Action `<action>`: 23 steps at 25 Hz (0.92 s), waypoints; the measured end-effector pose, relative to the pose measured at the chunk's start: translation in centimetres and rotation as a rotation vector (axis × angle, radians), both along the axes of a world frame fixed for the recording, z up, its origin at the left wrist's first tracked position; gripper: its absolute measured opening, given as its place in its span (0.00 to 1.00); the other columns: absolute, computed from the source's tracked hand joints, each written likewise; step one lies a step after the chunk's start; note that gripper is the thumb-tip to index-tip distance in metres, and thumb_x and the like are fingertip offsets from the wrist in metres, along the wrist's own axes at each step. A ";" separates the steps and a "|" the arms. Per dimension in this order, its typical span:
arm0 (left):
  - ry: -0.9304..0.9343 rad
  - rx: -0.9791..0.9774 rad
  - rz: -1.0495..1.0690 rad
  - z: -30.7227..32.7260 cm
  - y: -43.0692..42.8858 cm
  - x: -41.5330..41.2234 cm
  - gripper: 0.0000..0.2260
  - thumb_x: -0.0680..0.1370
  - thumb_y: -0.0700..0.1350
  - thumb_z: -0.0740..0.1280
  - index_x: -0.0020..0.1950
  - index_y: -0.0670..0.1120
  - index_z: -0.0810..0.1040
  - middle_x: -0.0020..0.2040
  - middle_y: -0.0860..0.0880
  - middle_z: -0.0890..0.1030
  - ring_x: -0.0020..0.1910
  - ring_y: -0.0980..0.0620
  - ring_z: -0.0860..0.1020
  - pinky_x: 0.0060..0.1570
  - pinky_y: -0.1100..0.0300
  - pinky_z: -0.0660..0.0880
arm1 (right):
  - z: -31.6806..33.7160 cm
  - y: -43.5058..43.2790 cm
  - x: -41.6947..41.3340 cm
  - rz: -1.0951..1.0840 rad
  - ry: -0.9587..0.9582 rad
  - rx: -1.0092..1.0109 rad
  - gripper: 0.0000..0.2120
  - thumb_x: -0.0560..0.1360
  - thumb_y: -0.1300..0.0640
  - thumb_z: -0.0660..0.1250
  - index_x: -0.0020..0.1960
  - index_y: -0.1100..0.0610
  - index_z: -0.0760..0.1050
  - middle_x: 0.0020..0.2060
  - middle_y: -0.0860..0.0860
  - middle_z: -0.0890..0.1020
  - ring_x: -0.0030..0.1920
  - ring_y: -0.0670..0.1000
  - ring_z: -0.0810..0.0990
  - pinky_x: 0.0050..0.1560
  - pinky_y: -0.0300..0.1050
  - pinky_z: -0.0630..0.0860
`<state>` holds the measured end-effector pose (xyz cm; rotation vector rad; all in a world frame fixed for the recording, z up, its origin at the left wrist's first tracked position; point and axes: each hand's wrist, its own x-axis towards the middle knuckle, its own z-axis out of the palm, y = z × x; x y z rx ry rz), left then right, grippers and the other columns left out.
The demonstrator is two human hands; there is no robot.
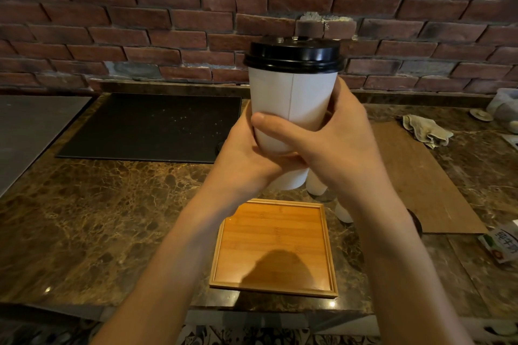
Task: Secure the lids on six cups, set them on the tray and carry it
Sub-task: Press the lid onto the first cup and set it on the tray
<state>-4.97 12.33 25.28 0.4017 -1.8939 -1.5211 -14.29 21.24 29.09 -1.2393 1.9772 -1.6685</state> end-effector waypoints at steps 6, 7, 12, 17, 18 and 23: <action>-0.044 -0.018 -0.084 0.4 -0.8 0.3 0.30 0.61 0.44 0.77 0.56 0.61 0.68 0.50 0.65 0.78 0.51 0.71 0.76 0.41 0.78 0.72 | 0.5 0.3 -0.8 0.069 0.001 -0.010 0.39 0.60 0.40 0.78 0.66 0.47 0.67 0.56 0.41 0.77 0.55 0.41 0.77 0.50 0.41 0.81; -0.051 -0.015 -0.106 0.6 -0.9 0.4 0.30 0.60 0.45 0.77 0.56 0.61 0.68 0.48 0.68 0.79 0.51 0.72 0.76 0.40 0.78 0.72 | 0.6 0.3 -1.0 0.095 0.002 -0.009 0.39 0.59 0.39 0.77 0.66 0.47 0.67 0.55 0.41 0.77 0.54 0.40 0.77 0.48 0.38 0.81; -0.059 0.019 -0.222 0.4 -1.6 0.6 0.32 0.60 0.40 0.79 0.58 0.57 0.70 0.49 0.64 0.80 0.52 0.63 0.79 0.43 0.72 0.75 | 0.5 0.6 -2.0 0.237 -0.056 -0.007 0.37 0.57 0.43 0.79 0.63 0.45 0.69 0.54 0.42 0.80 0.54 0.40 0.80 0.47 0.36 0.79; -0.096 0.060 -0.320 0.1 -1.8 0.7 0.33 0.63 0.40 0.77 0.66 0.47 0.70 0.55 0.52 0.80 0.56 0.54 0.79 0.49 0.64 0.77 | 0.3 0.8 -2.6 0.347 -0.070 0.020 0.33 0.59 0.49 0.79 0.61 0.46 0.70 0.53 0.44 0.81 0.55 0.42 0.81 0.48 0.35 0.78; -0.103 0.058 -0.334 0.1 -1.8 0.7 0.34 0.63 0.41 0.77 0.67 0.45 0.70 0.56 0.49 0.80 0.57 0.53 0.79 0.50 0.63 0.77 | 0.3 0.8 -2.7 0.359 -0.066 0.031 0.33 0.60 0.51 0.79 0.62 0.47 0.70 0.53 0.44 0.81 0.55 0.42 0.80 0.48 0.34 0.78; -0.081 0.067 -0.289 -0.1 -1.8 0.6 0.33 0.63 0.40 0.77 0.66 0.46 0.71 0.56 0.48 0.80 0.57 0.52 0.79 0.50 0.62 0.77 | 0.3 0.8 -2.6 0.347 -0.060 0.038 0.32 0.61 0.51 0.77 0.63 0.50 0.71 0.54 0.45 0.81 0.55 0.42 0.80 0.49 0.35 0.78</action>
